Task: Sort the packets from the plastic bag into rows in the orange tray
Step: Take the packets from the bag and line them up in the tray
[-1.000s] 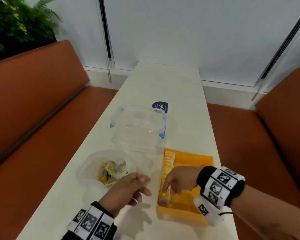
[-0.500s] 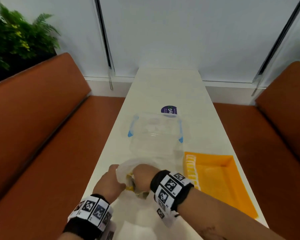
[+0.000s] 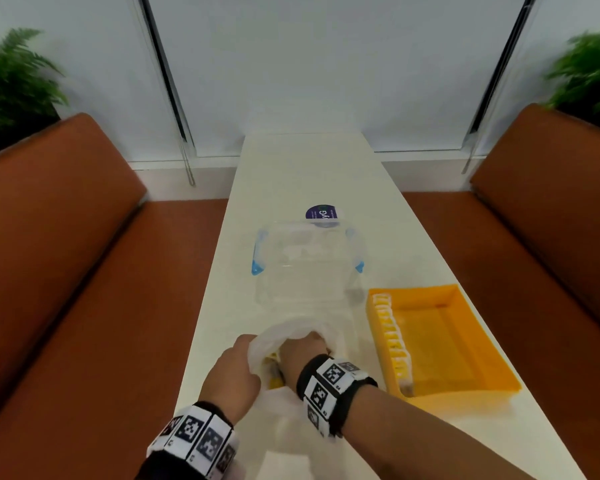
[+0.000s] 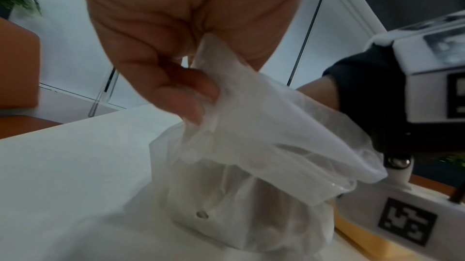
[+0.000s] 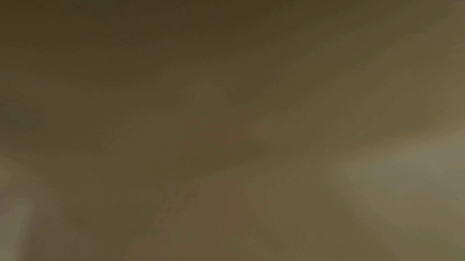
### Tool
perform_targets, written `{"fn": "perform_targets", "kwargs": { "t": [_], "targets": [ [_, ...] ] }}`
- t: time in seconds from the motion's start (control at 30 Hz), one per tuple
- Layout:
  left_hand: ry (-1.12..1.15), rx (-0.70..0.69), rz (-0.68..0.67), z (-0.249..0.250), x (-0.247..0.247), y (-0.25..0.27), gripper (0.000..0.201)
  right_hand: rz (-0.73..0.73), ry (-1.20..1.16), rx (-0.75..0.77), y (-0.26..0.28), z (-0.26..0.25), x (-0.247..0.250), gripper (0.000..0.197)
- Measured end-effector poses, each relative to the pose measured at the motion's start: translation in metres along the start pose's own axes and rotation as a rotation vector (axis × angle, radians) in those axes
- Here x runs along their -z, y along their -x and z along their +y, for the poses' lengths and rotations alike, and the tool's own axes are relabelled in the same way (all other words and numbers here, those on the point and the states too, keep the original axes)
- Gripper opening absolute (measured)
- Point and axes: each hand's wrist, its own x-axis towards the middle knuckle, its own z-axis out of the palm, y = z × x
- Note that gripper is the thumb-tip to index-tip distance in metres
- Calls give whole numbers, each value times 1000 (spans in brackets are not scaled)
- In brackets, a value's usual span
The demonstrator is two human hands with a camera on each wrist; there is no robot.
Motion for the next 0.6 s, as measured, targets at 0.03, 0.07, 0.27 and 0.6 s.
{"fn": "perform_targets", "kwargs": {
  "t": [0.03, 0.07, 0.27, 0.6],
  "targets": [
    [0, -7, -3, 0, 0, 0, 45, -2, 13, 10, 0, 0, -1, 29],
    [4, -14, -4, 0, 0, 1, 45, 2, 17, 22, 2, 1, -1, 27],
    [57, -14, 20, 6, -1, 1, 44, 60, -213, 95, 10, 7, 3, 14],
    [68, 61, 36, -4, -1, -12, 57, 298, -740, 176, 46, 32, 18, 22]
  ]
}}
